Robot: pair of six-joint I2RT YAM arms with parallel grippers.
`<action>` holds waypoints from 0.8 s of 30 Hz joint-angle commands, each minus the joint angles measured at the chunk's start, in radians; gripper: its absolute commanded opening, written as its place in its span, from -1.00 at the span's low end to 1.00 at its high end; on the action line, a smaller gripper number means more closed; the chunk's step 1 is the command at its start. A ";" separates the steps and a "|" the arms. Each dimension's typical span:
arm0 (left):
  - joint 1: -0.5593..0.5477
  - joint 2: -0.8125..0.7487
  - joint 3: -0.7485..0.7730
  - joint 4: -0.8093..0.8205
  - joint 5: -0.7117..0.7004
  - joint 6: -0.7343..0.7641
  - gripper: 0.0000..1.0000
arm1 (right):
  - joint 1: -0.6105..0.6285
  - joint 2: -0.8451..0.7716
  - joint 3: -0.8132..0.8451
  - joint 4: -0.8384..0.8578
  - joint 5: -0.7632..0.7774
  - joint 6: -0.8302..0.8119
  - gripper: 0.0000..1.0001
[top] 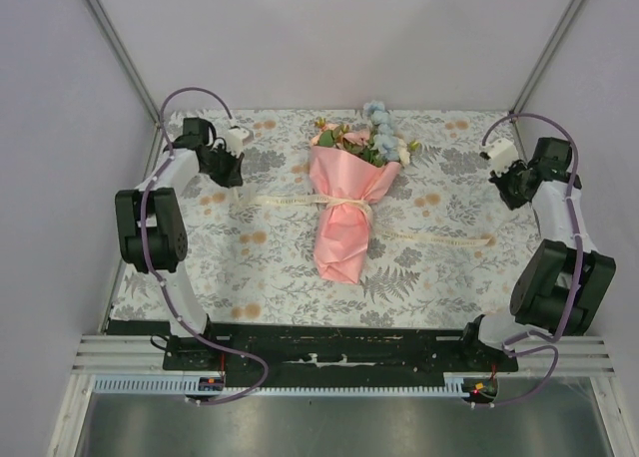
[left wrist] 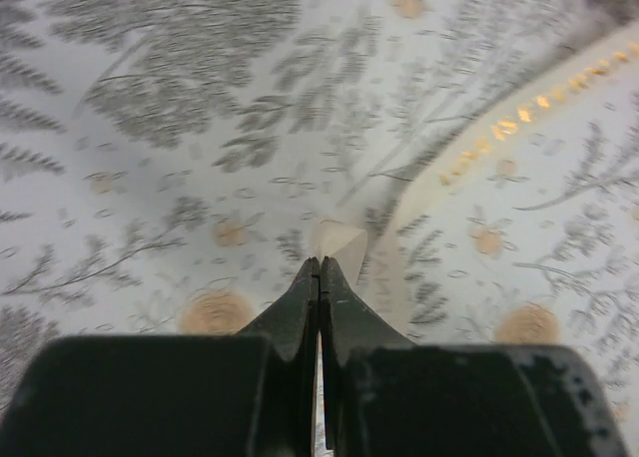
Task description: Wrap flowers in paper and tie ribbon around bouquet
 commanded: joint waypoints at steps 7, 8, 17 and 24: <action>-0.052 -0.151 -0.121 -0.050 0.002 0.199 -0.78 | 0.067 -0.031 -0.024 -0.058 -0.059 -0.172 -0.53; -0.030 -0.166 -0.118 -0.050 0.019 0.194 -0.63 | 0.062 -0.042 -0.024 -0.061 -0.033 -0.185 -0.12; 0.024 -0.363 -0.200 0.143 0.096 0.148 0.78 | -0.016 -0.262 -0.044 -0.124 -0.362 -0.300 0.96; -0.070 -0.259 -0.123 -0.082 0.280 0.349 0.82 | 0.200 -0.247 -0.127 -0.301 -0.469 -0.506 0.96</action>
